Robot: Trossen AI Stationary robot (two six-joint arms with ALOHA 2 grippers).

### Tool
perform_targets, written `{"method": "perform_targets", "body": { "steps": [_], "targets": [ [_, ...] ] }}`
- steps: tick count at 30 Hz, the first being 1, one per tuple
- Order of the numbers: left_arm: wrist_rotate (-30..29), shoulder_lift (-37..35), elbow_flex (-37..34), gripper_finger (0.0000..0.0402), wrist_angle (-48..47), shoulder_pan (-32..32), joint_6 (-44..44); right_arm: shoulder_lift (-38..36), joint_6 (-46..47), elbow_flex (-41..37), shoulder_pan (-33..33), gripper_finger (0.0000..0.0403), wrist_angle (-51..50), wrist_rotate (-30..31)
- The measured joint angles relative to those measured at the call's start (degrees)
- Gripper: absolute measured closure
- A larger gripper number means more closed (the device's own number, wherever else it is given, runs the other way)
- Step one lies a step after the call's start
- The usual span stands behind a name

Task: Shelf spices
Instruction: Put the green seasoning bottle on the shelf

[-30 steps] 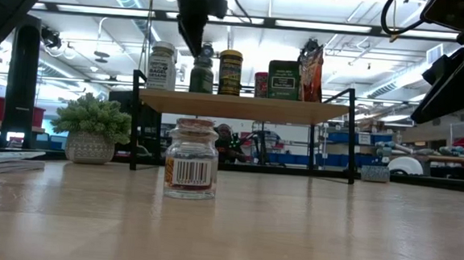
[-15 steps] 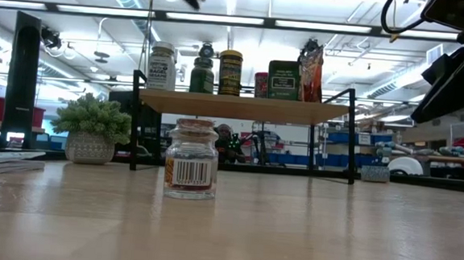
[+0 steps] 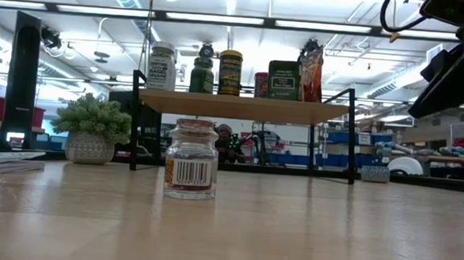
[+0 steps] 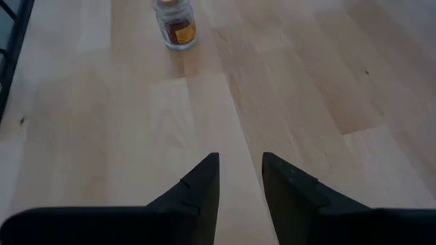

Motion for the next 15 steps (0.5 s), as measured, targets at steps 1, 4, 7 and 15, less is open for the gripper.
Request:
{"method": "perform_targets", "body": {
  "steps": [1, 4, 7, 15],
  "targets": [
    [-0.84, -1.62, -3.53, 0.0122, 2.58, -1.74, -0.81, 0.00, 0.00, 0.00, 0.00, 0.0292, 0.11, -0.02],
    [-1.23, -5.54, -13.05, 0.0122, 9.18, -6.48, -1.60, 0.00, -0.03, 0.00, 0.00, 0.0292, 2.23, -0.02],
    [-1.34, -8.08, -20.75, 0.0122, 16.01, -9.71, -1.66, 0.00, -0.07, 0.00, 0.00, 0.0291, 5.23, -0.04],
    [-1.43, -10.33, -36.44, 0.0122, 33.85, -12.71, -1.48, 0.00, -4.26, 0.00, -1.03, 0.0291, 15.80, -0.02]
  ]
}}
